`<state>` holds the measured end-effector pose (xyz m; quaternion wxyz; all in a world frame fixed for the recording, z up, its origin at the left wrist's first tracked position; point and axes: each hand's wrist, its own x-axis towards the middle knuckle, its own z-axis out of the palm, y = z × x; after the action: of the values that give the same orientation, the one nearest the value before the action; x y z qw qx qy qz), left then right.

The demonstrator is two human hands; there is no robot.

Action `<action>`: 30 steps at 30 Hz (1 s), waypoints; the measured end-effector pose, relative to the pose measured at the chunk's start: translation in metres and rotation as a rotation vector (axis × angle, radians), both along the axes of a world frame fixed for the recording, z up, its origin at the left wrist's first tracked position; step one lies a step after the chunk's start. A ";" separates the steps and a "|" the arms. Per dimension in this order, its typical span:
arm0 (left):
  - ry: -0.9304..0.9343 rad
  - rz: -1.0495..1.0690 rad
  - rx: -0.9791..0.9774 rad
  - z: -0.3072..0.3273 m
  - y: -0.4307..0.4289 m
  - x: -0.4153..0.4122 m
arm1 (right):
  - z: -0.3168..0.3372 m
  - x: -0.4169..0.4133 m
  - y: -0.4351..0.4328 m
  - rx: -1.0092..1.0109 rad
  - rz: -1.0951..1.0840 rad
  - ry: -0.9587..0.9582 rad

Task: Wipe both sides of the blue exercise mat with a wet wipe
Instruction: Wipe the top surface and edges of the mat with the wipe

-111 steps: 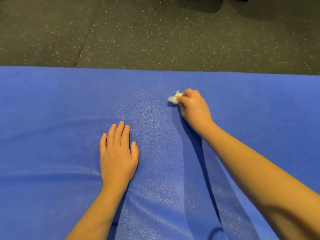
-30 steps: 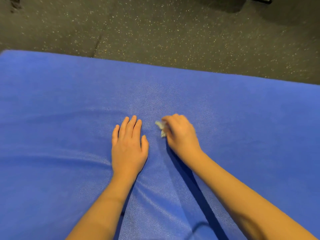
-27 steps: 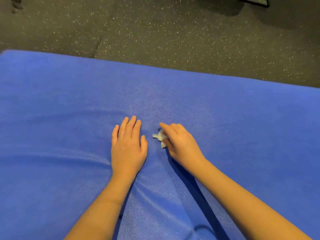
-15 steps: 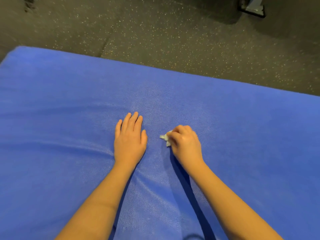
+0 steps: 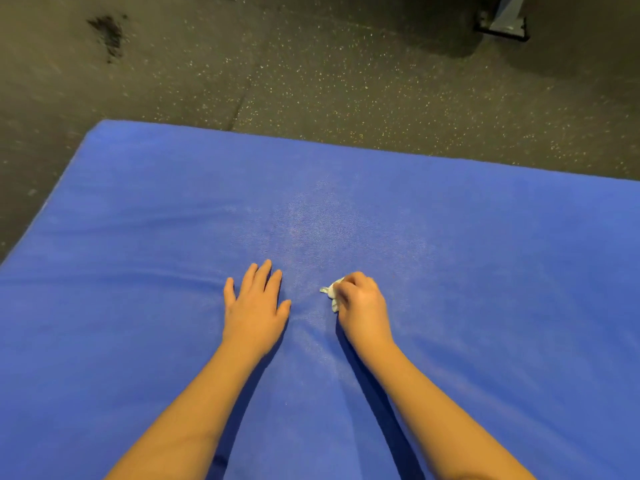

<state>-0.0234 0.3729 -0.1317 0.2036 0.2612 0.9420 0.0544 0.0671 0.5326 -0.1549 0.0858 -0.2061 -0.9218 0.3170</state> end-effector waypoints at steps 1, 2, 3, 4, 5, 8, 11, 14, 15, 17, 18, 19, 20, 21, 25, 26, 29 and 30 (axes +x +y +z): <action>-0.010 0.019 -0.022 0.002 -0.010 0.005 | 0.004 0.007 -0.013 -0.039 0.141 -0.017; -0.019 0.023 -0.037 0.002 -0.018 0.010 | 0.010 0.014 -0.020 -0.073 0.303 -0.053; -0.024 0.017 -0.040 0.002 -0.025 0.014 | 0.012 0.018 -0.020 -0.069 0.430 -0.102; -0.028 0.007 -0.037 0.001 -0.029 0.016 | 0.014 0.019 -0.015 -0.043 0.474 -0.151; -0.029 -0.001 -0.033 -0.001 -0.032 0.018 | 0.013 0.019 -0.008 -0.006 0.418 -0.177; 0.016 -0.007 0.006 -0.008 -0.035 0.020 | 0.010 0.016 0.001 0.090 -0.026 -0.165; 0.053 -0.020 0.003 -0.010 -0.035 0.022 | 0.020 0.024 -0.032 -0.025 -0.012 -0.165; 0.062 -0.023 -0.010 -0.010 -0.034 0.022 | 0.037 0.037 -0.050 -0.174 0.382 -0.279; 0.059 -0.016 -0.015 -0.009 -0.034 0.022 | 0.038 0.038 -0.044 -0.154 0.421 -0.318; 0.044 -0.013 -0.037 -0.008 -0.033 0.023 | 0.033 0.036 -0.029 -0.072 0.298 -0.362; 0.038 -0.017 -0.051 -0.008 -0.032 0.023 | 0.030 0.035 -0.023 -0.013 0.184 -0.370; 0.037 -0.019 -0.064 -0.007 -0.031 0.023 | 0.028 0.036 -0.021 0.021 0.071 -0.365; 0.039 -0.022 -0.077 -0.005 -0.030 0.023 | 0.029 0.038 -0.025 0.018 0.004 -0.338; 0.038 -0.026 -0.091 -0.003 -0.029 0.023 | 0.032 0.041 -0.034 -0.004 -0.001 -0.308; 0.005 -0.060 -0.156 0.006 -0.033 0.034 | 0.057 0.063 -0.069 -0.223 0.302 -0.315; -0.015 -0.075 -0.166 0.010 -0.035 0.039 | 0.059 0.064 -0.067 -0.227 0.347 -0.341; -0.098 -0.119 -0.177 0.026 -0.048 0.054 | 0.055 0.064 -0.050 -0.111 0.216 -0.414; -0.117 -0.130 -0.180 0.031 -0.053 0.058 | 0.053 0.064 -0.046 -0.063 0.107 -0.430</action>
<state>0.0349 0.3197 -0.1010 0.2841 0.2988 0.9106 -0.0283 0.1312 0.4866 -0.1017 -0.1358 -0.2224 -0.9181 0.2985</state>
